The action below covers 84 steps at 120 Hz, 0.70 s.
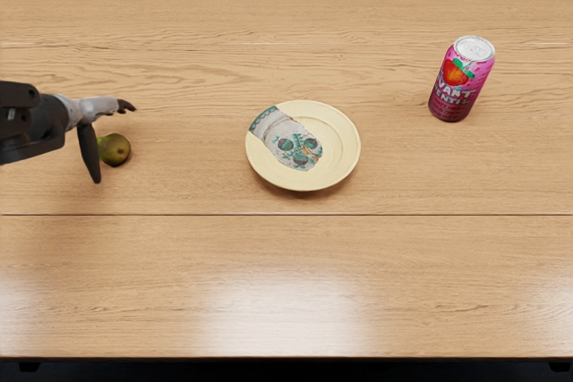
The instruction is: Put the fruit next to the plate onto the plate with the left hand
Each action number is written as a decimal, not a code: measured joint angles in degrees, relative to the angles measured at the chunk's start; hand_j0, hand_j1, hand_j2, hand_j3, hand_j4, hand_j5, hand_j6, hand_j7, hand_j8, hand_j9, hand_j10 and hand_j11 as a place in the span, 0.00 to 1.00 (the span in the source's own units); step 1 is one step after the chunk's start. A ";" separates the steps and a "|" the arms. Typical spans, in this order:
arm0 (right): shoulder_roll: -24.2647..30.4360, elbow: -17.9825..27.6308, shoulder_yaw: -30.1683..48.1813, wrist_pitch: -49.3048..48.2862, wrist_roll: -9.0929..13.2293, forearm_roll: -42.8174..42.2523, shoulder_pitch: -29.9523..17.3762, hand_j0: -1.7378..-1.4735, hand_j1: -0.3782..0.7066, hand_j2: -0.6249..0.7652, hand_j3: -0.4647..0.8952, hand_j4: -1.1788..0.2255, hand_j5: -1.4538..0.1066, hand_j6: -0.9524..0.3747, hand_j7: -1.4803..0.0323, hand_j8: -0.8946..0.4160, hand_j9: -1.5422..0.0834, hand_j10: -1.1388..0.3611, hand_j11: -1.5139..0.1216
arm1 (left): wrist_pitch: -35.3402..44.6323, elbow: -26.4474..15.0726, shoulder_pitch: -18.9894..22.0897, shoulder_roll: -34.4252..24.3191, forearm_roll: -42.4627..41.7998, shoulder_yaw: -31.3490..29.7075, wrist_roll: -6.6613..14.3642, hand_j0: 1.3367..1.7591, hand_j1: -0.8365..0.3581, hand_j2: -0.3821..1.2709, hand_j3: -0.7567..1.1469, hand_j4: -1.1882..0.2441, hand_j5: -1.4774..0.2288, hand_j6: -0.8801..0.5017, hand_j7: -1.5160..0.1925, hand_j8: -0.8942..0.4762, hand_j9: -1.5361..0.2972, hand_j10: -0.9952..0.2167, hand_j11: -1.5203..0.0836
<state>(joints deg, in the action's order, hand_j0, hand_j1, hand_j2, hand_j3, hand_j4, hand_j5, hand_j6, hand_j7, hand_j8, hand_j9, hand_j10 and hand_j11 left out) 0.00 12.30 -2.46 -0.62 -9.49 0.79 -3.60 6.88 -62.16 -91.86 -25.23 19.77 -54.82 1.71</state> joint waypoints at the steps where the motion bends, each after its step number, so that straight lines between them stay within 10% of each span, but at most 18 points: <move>1: 0.00 0.00 0.00 0.00 0.00 0.00 0.00 0.30 0.04 0.45 0.34 0.83 0.92 0.71 0.97 0.68 0.94 0.75 0.92 | 0.11 0.00 0.00 0.00 -0.01 0.00 0.00 0.76 0.90 0.24 0.40 0.76 0.79 0.57 0.82 0.58 0.77 0.74 0.87; 84: 0.00 0.00 0.00 0.00 0.00 0.00 0.00 0.30 0.04 0.45 0.34 0.83 0.92 0.71 0.97 0.68 0.94 0.75 0.92 | 6.05 -0.10 2.30 1.77 -0.23 0.12 0.05 0.76 0.87 0.25 0.40 0.75 0.78 0.55 0.80 0.57 0.75 0.72 0.85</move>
<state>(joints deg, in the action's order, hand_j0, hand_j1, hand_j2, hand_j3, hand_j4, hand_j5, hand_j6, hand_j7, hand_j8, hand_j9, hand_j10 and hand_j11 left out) 0.00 12.30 -2.46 -0.62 -9.49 0.79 -3.60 12.93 -62.27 -89.56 -23.46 19.55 -54.70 1.76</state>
